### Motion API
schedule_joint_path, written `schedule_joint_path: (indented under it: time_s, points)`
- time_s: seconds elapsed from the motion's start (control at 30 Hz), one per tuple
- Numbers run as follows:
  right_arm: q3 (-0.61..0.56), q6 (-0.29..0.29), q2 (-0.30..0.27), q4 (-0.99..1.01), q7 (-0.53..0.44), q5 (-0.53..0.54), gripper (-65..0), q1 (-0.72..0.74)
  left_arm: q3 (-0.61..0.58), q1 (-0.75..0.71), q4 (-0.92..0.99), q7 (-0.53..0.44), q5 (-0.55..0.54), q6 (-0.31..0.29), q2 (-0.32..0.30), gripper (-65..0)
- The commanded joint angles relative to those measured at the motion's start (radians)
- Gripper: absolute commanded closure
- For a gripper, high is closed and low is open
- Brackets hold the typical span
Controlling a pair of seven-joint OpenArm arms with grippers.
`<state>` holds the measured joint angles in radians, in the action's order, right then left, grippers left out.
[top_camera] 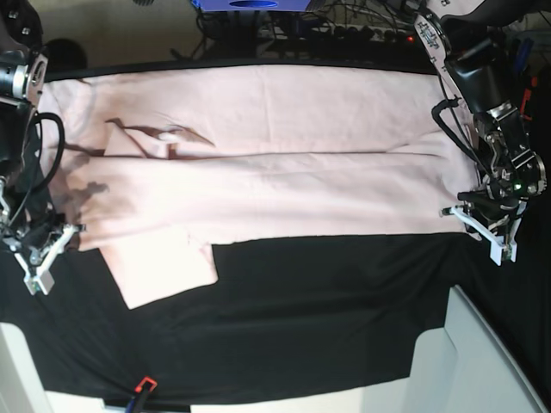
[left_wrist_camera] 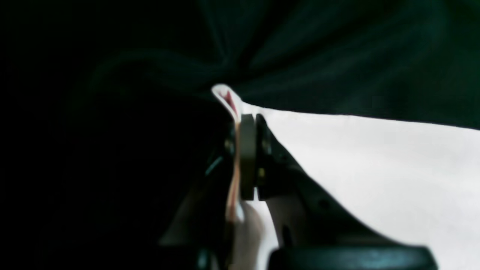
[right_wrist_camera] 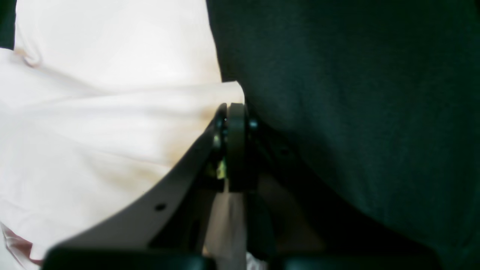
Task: Fold the T-shirt properly
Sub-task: 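Release the fold and regrasp the shirt's side edges with both grippers, then pull the held edges with both grippers to straighten the fold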
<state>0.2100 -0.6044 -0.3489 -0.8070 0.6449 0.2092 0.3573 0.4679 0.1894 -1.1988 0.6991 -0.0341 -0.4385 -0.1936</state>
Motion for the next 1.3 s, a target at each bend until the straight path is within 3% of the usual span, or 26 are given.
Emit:
schedule_joint_path:
  time_s: [0.0,0.23,0.57,1.27]
  points:
    - [0.006,-0.001,-0.020,-0.018,-0.017,0.008,0.0,0.029,0.001,0.023,-0.048,-0.028,-0.007,0.005,-0.019,0.0]
    - [0.006,-0.001,-0.020,-0.022,-0.026,0.011,0.0,0.041,-0.005,0.043,-0.132,-0.026,-0.008,0.005,-0.017,0.0]
    - [0.007,-0.001,-0.020,-0.148,-0.026,0.011,0.0,0.056,-0.008,0.066,-0.126,-0.026,-0.008,0.005,-0.019,0.0]
    - [0.006,-0.004,-0.020,-0.154,-0.026,0.009,0.0,0.102,-0.011,0.092,-0.125,-0.029,0.001,0.005,-0.020,0.0]
